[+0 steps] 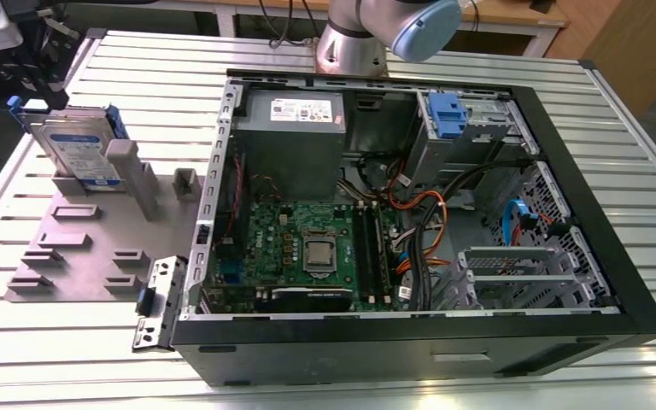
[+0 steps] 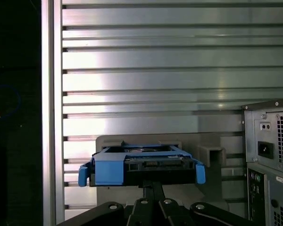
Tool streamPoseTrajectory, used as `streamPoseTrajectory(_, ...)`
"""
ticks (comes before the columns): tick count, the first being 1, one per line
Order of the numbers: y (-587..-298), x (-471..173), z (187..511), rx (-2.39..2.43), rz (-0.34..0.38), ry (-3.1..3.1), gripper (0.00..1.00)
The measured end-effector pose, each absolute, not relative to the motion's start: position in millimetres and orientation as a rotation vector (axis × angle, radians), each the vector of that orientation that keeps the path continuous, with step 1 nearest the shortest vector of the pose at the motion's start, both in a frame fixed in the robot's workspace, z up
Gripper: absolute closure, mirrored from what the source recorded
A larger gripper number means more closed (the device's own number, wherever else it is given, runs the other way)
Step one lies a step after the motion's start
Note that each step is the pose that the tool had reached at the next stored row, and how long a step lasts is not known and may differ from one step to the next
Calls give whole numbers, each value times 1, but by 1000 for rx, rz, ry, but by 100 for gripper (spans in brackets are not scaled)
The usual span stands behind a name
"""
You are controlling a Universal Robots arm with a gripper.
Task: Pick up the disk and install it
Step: 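Reach for the disk, then pick up the disk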
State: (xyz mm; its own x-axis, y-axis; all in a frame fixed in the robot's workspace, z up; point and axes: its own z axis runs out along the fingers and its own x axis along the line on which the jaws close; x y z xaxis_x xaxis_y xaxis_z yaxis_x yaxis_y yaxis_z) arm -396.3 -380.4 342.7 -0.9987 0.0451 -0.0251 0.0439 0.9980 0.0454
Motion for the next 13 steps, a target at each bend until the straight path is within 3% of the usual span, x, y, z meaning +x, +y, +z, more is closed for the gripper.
streamPoseTrajectory(13,-380,-396,343,69,70,3114,89)
